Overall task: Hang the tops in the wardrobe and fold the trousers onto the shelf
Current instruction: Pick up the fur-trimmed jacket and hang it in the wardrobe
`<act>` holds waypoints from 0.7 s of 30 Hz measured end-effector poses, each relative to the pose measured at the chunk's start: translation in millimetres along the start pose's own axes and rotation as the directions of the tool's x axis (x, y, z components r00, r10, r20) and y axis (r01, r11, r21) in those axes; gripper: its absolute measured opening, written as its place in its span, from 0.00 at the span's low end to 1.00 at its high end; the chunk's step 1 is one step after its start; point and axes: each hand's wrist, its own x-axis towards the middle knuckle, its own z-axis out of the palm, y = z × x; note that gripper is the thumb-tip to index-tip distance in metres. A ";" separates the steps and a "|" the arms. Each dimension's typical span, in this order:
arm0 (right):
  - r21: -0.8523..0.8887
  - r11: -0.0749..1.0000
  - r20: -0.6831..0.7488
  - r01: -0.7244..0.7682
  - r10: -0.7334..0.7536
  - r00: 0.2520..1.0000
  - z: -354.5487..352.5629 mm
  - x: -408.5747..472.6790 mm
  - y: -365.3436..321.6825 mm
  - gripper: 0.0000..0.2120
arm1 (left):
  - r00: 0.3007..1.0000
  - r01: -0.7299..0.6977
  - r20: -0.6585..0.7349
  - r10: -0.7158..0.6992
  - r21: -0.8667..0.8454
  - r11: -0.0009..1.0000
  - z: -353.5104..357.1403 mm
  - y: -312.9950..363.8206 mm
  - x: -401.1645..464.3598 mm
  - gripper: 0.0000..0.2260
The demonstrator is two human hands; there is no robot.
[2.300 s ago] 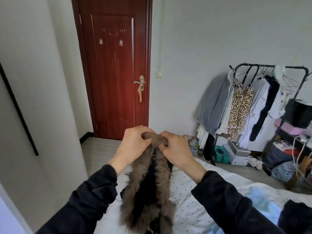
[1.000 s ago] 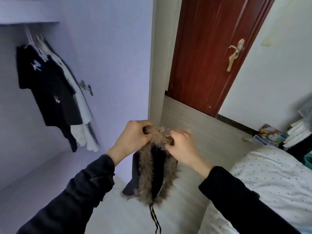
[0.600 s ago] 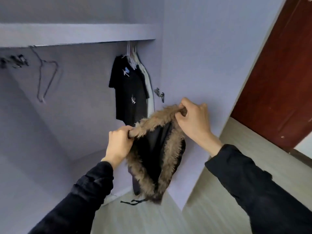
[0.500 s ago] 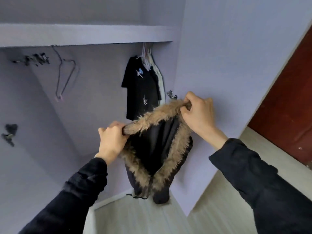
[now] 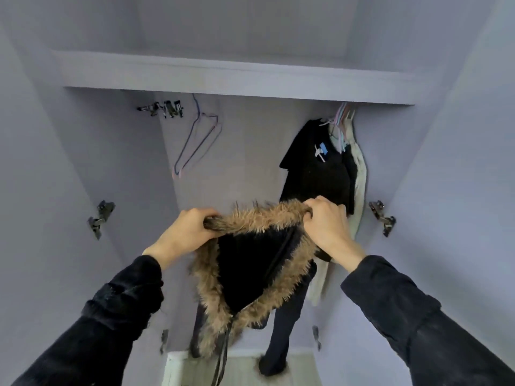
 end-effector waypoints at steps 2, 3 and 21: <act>-0.039 0.998 0.044 0.051 -0.049 0.998 14.6 17.0 -1.5 0.14 | 0.998 0.067 0.003 -0.066 -0.019 0.998 -3.1 -9.5 14.9 0.13; -0.075 0.992 0.064 0.103 -0.099 0.993 23.5 28.6 -2.5 0.14 | 0.994 0.106 -0.003 -0.106 -0.014 0.994 -5.9 -14.2 24.3 0.14; 0.262 0.962 0.486 -0.078 -0.062 0.872 121.7 147.8 -64.7 0.12 | 0.747 0.543 -0.115 -0.655 -0.464 0.700 -39.8 -97.7 65.7 0.15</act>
